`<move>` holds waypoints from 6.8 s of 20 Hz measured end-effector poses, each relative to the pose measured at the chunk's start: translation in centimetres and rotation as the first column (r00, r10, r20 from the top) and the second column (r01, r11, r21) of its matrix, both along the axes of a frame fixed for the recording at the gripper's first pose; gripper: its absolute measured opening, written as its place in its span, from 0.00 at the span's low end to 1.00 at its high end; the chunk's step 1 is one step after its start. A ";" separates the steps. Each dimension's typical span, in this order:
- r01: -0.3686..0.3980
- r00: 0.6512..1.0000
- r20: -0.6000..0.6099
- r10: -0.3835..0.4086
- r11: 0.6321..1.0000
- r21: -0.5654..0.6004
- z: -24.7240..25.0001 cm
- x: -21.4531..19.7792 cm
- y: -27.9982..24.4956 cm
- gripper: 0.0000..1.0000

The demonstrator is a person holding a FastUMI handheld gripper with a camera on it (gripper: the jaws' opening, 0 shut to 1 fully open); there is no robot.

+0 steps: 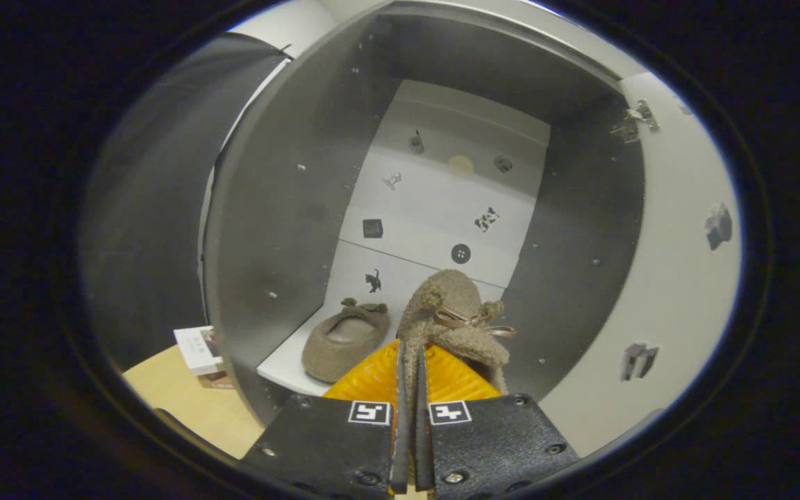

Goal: Open the shoe cabinet door, grab the shoes and put them into the shoe cabinet, then close the shoe cabinet door.

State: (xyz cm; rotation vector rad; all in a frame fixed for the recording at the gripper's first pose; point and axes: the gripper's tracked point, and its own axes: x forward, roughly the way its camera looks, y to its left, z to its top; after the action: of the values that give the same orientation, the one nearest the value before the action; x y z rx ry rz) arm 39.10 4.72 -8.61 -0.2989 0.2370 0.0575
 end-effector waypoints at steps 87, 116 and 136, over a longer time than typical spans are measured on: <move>0.147 0.986 0.037 -0.165 0.944 0.296 11.2 -32.5 -40.5 1.00; 0.041 0.995 0.078 -0.062 0.971 0.237 9.7 -30.0 -11.2 0.88; -0.122 0.983 0.170 0.075 0.951 0.283 5.2 -28.7 2.6 0.96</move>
State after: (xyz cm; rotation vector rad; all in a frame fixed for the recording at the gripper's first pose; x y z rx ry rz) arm 10.44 7.30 -3.40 -0.0188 0.0543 0.1660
